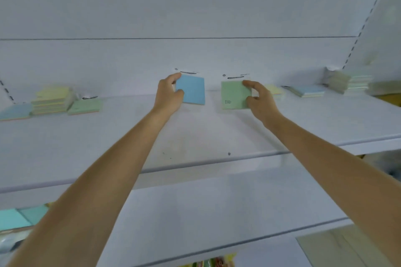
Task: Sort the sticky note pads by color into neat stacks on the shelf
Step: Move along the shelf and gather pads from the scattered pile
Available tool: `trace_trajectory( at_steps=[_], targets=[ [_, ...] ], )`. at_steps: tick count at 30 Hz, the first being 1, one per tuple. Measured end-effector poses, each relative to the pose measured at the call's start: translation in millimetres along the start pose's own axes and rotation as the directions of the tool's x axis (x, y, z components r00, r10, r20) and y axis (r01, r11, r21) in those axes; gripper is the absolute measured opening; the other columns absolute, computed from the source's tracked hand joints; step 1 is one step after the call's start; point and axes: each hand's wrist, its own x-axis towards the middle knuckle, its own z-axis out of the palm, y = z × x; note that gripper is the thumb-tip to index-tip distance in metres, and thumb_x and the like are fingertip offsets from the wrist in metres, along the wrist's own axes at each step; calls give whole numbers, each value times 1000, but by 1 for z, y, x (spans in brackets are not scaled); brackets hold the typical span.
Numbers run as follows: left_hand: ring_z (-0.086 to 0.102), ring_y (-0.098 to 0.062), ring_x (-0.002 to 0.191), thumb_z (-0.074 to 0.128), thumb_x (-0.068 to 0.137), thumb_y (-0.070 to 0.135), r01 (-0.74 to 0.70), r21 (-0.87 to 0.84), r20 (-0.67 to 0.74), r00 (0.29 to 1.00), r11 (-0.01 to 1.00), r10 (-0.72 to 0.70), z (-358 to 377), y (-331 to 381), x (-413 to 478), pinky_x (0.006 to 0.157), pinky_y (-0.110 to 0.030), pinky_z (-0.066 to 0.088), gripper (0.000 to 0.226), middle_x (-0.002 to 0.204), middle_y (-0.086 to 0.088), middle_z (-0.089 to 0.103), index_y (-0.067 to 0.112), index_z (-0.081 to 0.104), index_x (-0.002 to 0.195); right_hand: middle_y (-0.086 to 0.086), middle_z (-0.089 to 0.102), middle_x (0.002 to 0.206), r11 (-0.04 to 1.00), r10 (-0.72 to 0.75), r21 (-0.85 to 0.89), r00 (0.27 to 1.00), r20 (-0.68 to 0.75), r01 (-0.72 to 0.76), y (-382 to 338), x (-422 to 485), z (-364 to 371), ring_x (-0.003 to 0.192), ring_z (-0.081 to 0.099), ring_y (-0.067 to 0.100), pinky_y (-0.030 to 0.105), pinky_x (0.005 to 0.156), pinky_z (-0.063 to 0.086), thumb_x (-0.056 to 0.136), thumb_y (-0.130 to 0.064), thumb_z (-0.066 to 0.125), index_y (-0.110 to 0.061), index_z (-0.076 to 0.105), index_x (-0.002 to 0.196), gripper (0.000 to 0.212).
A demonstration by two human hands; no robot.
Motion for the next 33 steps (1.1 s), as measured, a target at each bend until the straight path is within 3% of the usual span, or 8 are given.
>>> trace_trajectory(
  at_steps=[5,8,10,18,22,24,28,33],
  targets=[
    [46,-24,125,43,85,-3,2,-36,-17,1000,999,-2,98,40,-6,96,-27,42,51,138,-13,43,10,44,134,5,50,127,999,23,-34,1000,21,-23,58,9,-90,68,47,11,11,63,38,83,7,38,-16,49,131,55],
    [45,-23,126,43,85,-4,-10,-48,-10,1000,999,9,150,61,-8,93,-22,40,51,138,-14,43,9,44,134,3,49,109,997,80,-20,996,30,-80,87,15,-133,62,45,11,5,46,37,83,6,38,-21,48,131,55],
    [45,-22,125,43,84,-5,-7,-47,3,1000,999,7,178,73,-8,89,-18,38,51,138,-14,44,9,45,134,0,48,111,994,105,-29,994,28,-104,101,18,-155,67,48,15,2,42,36,83,4,38,-22,48,131,55],
    [46,-23,126,44,82,-5,-50,-66,64,996,997,55,260,106,21,104,-26,37,52,137,-15,46,8,47,132,6,48,105,988,150,-20,988,-38,-151,141,50,-217,61,43,11,5,43,35,85,4,38,-23,47,131,54],
    [46,-23,126,44,82,-6,-75,-91,98,992,993,83,293,111,41,95,-16,35,52,136,-16,47,6,47,132,8,49,130,993,107,-34,984,-143,-112,151,71,-243,82,49,21,18,61,39,84,6,38,-19,50,130,53],
    [47,-23,125,43,82,-6,-82,-100,99,991,992,92,307,113,49,87,-9,33,51,136,-16,47,6,47,132,6,50,124,994,90,-46,978,-189,-101,152,82,-259,82,48,20,21,63,39,84,7,37,-18,51,129,53],
    [46,-24,125,44,82,-5,-66,-90,124,989,994,76,329,118,52,101,-24,37,51,136,-16,47,7,47,132,5,45,126,989,113,-64,963,-244,-132,156,113,-295,85,47,19,13,51,38,87,5,36,-17,50,129,50],
    [44,-27,127,44,82,-5,-69,-49,141,987,996,75,353,121,52,108,-31,37,53,137,-18,45,6,45,134,8,51,135,983,111,-105,943,-315,-150,161,166,-328,93,47,15,21,66,45,88,2,36,-15,55,126,46]
  ],
)
